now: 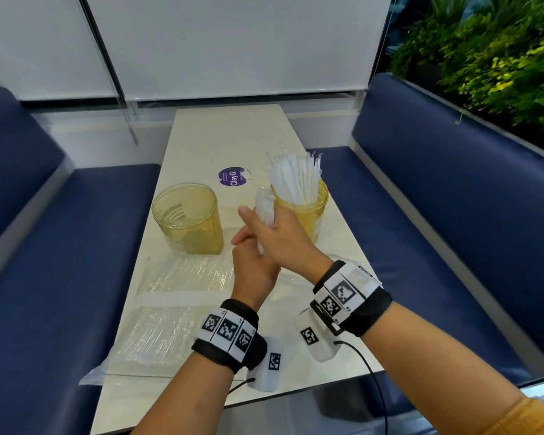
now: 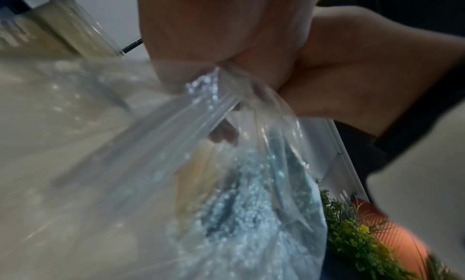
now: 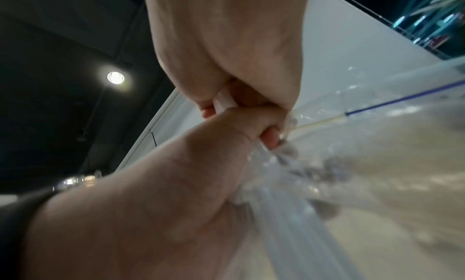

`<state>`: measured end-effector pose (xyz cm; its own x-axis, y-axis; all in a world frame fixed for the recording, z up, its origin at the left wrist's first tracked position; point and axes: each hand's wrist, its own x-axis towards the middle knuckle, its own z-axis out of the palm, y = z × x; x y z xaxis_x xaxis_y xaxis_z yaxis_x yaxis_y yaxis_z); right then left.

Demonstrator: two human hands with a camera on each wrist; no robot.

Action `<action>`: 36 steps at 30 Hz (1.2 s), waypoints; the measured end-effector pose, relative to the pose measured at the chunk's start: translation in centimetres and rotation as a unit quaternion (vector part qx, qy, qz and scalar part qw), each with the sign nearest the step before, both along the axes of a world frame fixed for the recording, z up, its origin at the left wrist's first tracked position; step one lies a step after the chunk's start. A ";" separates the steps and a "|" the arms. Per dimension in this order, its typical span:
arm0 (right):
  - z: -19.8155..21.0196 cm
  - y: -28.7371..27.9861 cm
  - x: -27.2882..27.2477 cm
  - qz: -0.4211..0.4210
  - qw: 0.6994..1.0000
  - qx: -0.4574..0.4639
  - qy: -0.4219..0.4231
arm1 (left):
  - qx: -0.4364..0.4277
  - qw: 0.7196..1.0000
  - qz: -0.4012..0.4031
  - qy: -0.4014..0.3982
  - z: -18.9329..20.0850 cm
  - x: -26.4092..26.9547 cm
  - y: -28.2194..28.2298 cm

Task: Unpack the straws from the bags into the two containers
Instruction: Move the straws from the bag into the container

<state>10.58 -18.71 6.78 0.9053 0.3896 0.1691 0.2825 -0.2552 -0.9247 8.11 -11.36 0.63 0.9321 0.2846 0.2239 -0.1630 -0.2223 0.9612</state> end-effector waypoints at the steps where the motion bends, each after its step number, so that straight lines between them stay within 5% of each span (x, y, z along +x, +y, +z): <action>1: 0.8 0.0 0.1 0.005 1.000 0.013 0.007 | -0.028 1.000 -0.008 -0.007 0.0 -0.2 0.0; 8: 9.1 -0.6 4.4 -0.051 0.984 0.172 0.015 | -0.034 0.997 -0.037 0.061 -0.8 -0.1 -0.4; 14: 14.3 -4.2 10.2 -0.117 0.946 0.264 -0.149 | -0.007 0.998 -0.045 0.045 -1.4 -0.2 0.2; 18: 12.1 -4.4 14.4 -0.154 0.949 0.217 -0.171 | -0.002 0.998 -0.042 0.046 -1.6 0.1 0.7; 28: -1.7 -4.6 18.3 -0.169 0.983 -0.073 0.012 | 0.005 0.999 -0.033 0.025 -1.0 0.3 1.9; 32: -3.2 -5.6 18.9 -0.177 0.975 -0.119 0.066 | 0.005 0.999 -0.033 0.027 -1.0 0.3 2.3; 36: -1.7 -6.4 18.8 -0.196 0.969 -0.148 0.008 | -0.001 0.999 -0.041 0.028 -0.8 0.2 2.2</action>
<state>29.37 -25.10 5.04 0.9952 0.0446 0.0867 0.0962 -0.5951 -0.7979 8.33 -9.17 -0.20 0.9631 0.2075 0.1712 -0.1273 -0.2089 0.9696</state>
